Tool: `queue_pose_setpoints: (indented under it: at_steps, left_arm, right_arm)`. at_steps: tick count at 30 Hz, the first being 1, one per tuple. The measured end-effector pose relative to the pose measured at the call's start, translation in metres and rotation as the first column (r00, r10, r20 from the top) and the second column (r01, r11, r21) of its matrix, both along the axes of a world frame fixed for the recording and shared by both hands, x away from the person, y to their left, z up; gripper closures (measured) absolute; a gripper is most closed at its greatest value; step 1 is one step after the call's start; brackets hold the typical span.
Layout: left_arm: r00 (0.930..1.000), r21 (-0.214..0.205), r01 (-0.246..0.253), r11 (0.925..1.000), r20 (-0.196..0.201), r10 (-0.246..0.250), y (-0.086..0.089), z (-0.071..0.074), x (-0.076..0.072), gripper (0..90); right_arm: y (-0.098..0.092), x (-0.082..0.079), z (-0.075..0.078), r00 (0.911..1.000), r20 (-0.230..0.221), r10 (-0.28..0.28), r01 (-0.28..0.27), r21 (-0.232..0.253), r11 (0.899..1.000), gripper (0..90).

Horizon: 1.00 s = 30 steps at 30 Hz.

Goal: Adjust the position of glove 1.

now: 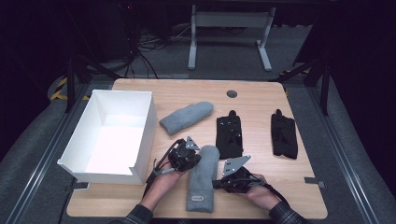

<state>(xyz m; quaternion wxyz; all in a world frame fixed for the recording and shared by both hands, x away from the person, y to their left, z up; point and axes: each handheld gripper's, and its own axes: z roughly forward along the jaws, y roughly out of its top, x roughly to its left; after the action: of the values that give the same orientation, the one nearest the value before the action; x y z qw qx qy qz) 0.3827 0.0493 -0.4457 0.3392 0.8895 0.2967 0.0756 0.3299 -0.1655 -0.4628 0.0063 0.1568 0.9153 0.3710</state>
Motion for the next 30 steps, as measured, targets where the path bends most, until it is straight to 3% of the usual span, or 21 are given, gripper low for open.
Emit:
queue_pose_setpoints:
  at_steps: [8, 13, 19, 23, 27, 30]
  left_arm:
    - [0.9999, -0.031, 0.011, 0.9994, -0.009, -0.011, -0.013, -0.002, 0.009, 86.9]
    - [0.9991, -0.043, 0.037, 0.9984, -0.018, -0.038, -0.023, -0.002, 0.01, 87.1]
    - [0.9989, -0.032, 0.047, 0.9984, 0.001, -0.047, -0.028, 0.002, 0.008, 84.6]
    - [0.9993, -0.047, 0.038, 0.9982, 0.003, -0.038, -0.02, 0.007, 0.01, 74.3]
    - [0.9993, -0.042, 0.037, 0.9984, -0.001, -0.037, -0.015, 0.011, 0.012, 55.6]
    - [0.9988, -0.038, 0.048, 0.9981, 0.008, -0.048, -0.011, 0.012, 0.013, 48.3]
  right_arm:
    - [0.019, 0.007, -0.003, 0.9999, 0.012, 0.013, -0.013, 0.02, 1.0, 90.0]
    - [0.021, 0.009, 0.0, 0.9996, 0.027, -0.006, 0.005, 0.038, 0.999, 90.0]
    - [0.017, 0.01, 0.004, 0.9993, 0.033, -0.018, 0.017, 0.051, 0.999, 90.0]
    - [0.005, 0.008, 0.009, 0.9982, 0.043, -0.042, 0.04, 0.065, 0.997, 83.3]
    - [-0.009, 0.008, 0.012, 0.9951, 0.054, -0.083, 0.079, 0.071, 0.994, 74.2]
    - [-0.023, 0.005, 0.016, 0.9907, 0.071, -0.116, 0.112, 0.064, 0.992, 65.6]
